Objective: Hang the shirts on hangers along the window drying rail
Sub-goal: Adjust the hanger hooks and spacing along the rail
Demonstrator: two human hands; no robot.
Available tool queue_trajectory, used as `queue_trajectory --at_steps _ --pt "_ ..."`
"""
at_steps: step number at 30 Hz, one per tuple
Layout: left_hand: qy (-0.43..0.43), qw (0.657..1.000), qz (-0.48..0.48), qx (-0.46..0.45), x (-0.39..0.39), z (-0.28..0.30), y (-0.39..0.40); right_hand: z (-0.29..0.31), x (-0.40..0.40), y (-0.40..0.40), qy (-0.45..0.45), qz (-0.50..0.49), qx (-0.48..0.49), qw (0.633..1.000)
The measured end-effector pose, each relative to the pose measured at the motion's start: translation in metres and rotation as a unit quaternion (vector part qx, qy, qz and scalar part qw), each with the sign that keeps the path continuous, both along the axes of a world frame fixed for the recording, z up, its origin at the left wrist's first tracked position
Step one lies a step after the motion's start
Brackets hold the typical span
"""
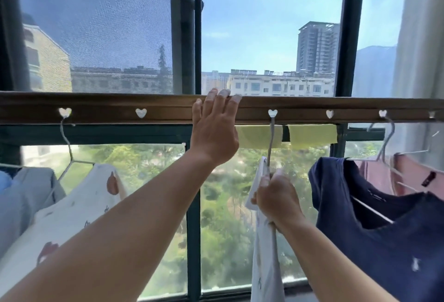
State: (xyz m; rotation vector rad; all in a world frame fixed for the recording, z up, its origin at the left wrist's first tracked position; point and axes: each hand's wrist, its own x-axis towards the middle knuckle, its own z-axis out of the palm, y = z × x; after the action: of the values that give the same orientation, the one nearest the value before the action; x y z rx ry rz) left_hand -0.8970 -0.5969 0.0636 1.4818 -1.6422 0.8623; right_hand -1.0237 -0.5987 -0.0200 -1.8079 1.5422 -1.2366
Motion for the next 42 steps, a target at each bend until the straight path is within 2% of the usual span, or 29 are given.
queue_trajectory --at_steps 6,13,23,28,35,42 --pt "-0.008 1.0 0.019 -0.024 -0.002 -0.008 -0.004 -0.011 -0.004 -0.003 -0.06 0.027 -0.03 0.997" --pt "-0.02 0.999 0.026 -0.033 0.01 -0.008 -0.006 0.005 0.004 0.011 -0.096 0.066 -0.09 0.989" --pt "-0.027 0.999 -0.011 0.024 0.046 0.0 0.009 0.014 0.051 0.039 -0.07 0.128 -0.075 0.986" --pt "0.005 1.0 -0.013 -0.026 0.072 -0.003 0.027 0.01 0.076 0.05 -0.048 0.147 -0.084 0.984" --pt "0.048 0.996 0.019 -0.071 0.133 -0.003 0.063 0.007 0.129 0.072 -0.048 0.186 -0.11 0.975" --pt "0.084 0.991 0.091 -0.041 0.193 -0.003 0.095 0.008 0.183 0.088 -0.042 0.233 -0.112 0.965"
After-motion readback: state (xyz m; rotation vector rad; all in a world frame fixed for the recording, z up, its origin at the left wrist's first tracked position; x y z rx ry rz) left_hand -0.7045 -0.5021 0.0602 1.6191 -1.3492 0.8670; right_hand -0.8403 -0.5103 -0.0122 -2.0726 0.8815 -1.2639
